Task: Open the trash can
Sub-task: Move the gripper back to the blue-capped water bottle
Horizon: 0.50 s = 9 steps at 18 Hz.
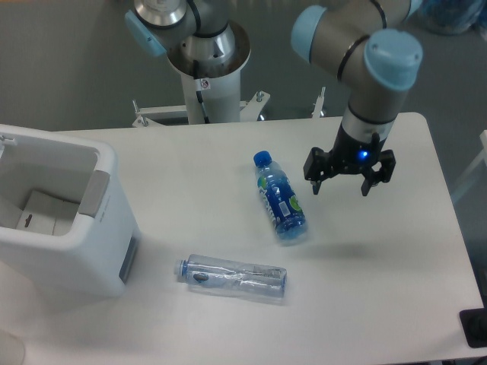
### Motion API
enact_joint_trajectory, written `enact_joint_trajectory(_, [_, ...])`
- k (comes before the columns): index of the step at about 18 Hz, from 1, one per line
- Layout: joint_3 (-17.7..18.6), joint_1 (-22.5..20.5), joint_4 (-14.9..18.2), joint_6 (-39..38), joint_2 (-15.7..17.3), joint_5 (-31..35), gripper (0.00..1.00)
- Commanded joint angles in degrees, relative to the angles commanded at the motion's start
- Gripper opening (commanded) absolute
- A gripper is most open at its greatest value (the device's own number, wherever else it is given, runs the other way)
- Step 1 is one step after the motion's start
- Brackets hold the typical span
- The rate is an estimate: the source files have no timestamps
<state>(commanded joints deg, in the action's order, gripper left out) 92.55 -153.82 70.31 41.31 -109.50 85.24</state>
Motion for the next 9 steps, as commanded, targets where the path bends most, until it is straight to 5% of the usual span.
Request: enact_joint_trajectory(9, [-0.9,4.0,1.3,-4.9,-5.2,1.8,1.0])
